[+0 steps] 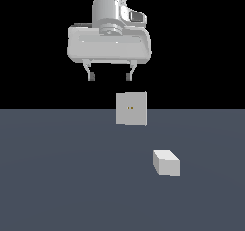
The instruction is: Plug the charger into the wall socket.
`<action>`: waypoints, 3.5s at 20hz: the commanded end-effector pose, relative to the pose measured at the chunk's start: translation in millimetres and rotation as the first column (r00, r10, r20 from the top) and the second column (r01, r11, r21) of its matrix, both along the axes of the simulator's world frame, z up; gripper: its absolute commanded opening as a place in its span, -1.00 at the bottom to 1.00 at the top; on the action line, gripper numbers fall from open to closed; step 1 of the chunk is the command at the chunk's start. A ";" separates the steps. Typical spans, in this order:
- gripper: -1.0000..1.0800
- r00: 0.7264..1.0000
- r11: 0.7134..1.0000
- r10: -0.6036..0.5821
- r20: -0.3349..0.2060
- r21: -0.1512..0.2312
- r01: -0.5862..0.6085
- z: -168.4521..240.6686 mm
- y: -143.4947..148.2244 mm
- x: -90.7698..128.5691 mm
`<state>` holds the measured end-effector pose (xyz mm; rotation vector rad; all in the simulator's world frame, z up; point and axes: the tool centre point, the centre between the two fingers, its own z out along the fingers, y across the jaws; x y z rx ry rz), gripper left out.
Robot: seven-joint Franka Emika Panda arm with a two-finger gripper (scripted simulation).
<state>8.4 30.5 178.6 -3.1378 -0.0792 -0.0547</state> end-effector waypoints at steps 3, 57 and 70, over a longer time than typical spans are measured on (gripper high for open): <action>0.92 1.000 1.000 0.000 0.001 0.000 0.000 -0.4 -0.5 -0.5; 0.92 0.989 0.996 -0.086 0.117 0.004 0.086 -154.8 -100.1 -107.9; -1.00 0.989 0.996 -0.086 0.117 0.005 0.086 -167.0 -100.3 -107.6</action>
